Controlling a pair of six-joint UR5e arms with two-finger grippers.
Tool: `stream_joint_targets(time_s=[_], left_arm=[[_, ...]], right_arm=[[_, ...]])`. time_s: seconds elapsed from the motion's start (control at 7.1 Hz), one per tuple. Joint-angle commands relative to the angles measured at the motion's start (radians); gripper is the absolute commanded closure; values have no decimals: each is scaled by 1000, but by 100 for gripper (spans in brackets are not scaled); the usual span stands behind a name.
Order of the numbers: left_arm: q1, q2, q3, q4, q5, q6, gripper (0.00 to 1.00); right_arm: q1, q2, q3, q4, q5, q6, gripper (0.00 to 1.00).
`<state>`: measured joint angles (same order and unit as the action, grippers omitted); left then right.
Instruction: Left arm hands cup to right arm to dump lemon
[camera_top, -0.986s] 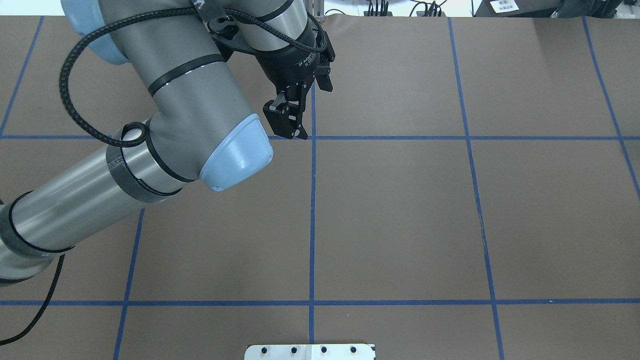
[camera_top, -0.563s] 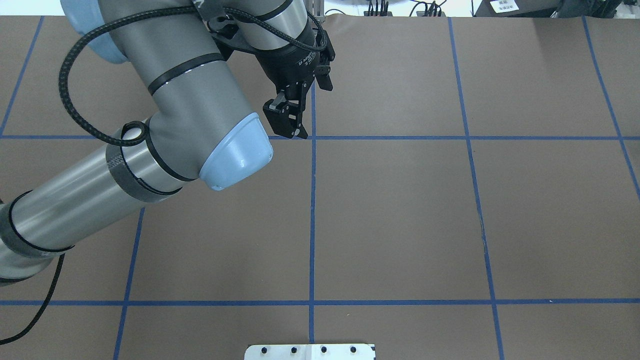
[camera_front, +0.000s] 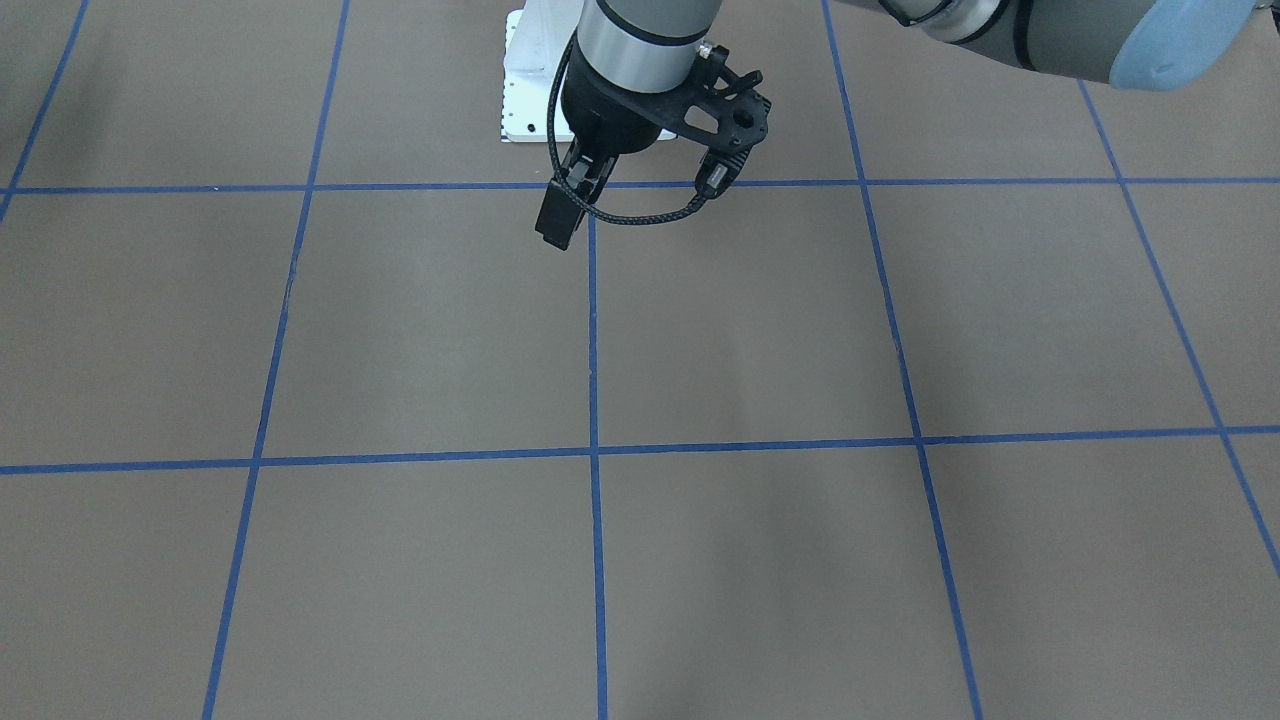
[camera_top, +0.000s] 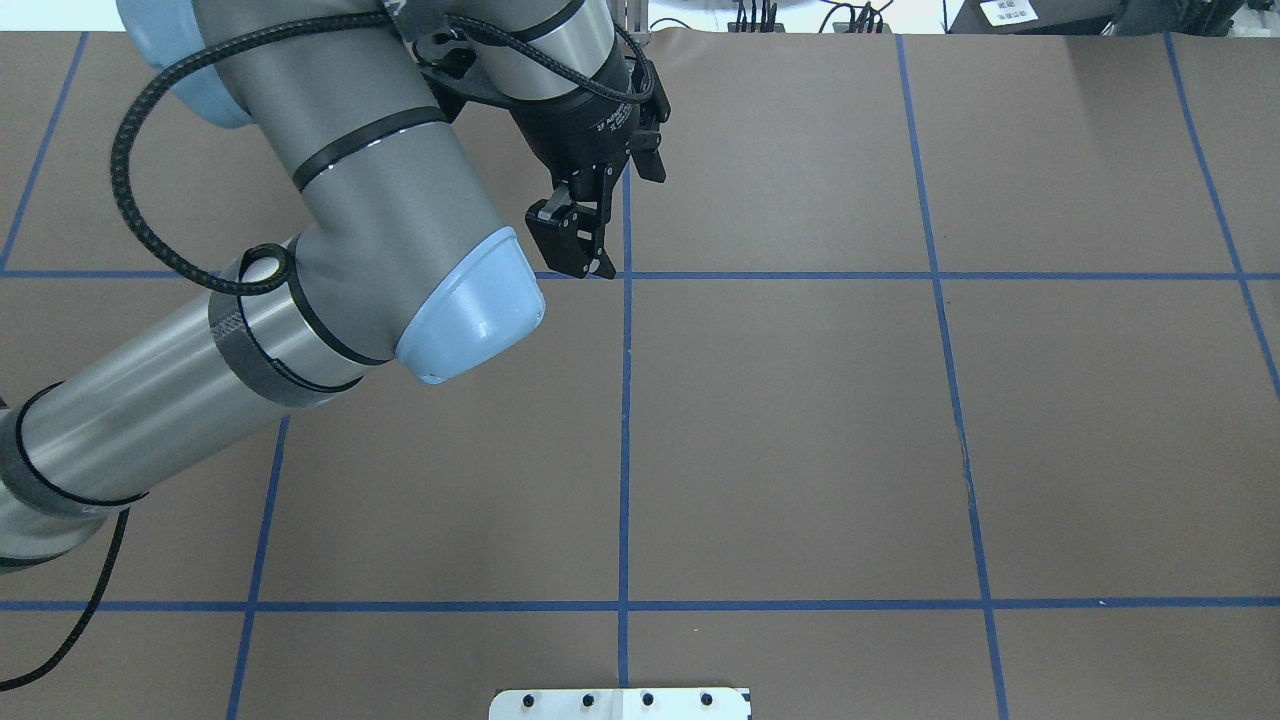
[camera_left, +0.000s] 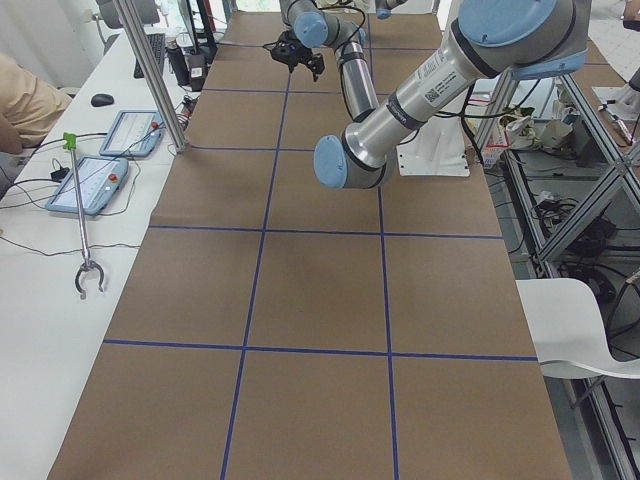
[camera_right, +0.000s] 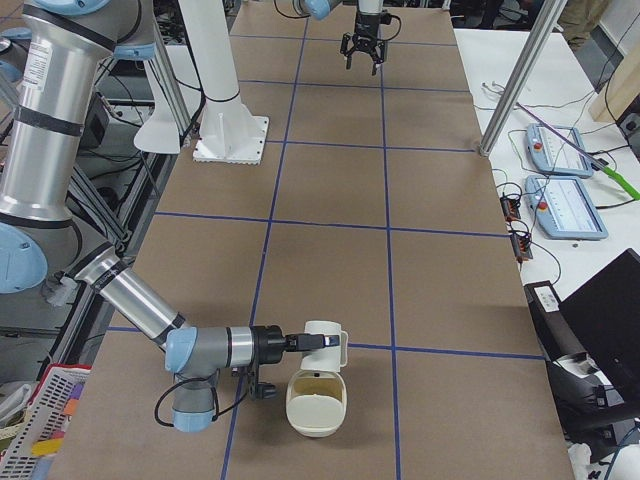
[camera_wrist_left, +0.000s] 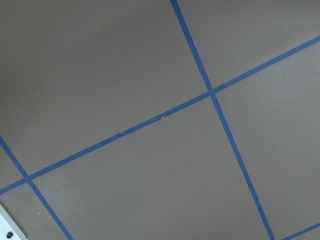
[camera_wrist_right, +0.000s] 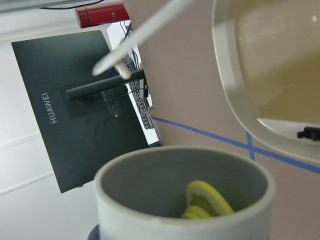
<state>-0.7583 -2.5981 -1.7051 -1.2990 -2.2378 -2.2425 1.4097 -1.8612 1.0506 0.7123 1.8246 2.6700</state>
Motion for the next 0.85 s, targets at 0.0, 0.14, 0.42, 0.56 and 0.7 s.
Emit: stream_joint_targets(time_s=[0.0, 0.14, 0.42, 0.56, 0.7], left_arm=[[-1, 1, -10, 10, 4, 3, 0], [-15, 1, -11, 10, 3, 3, 0], [-33, 1, -7, 9, 4, 6, 0], [-38, 1, -8, 9, 4, 6, 0], [-39, 1, -8, 9, 6, 6, 0]], right_arm=[[11, 19, -14, 3, 1, 117, 80], [32, 17, -14, 3, 5, 169, 80], [40, 17, -26, 3, 7, 268, 80], [49, 17, -33, 3, 7, 281, 80], [69, 17, -37, 3, 7, 307, 80]])
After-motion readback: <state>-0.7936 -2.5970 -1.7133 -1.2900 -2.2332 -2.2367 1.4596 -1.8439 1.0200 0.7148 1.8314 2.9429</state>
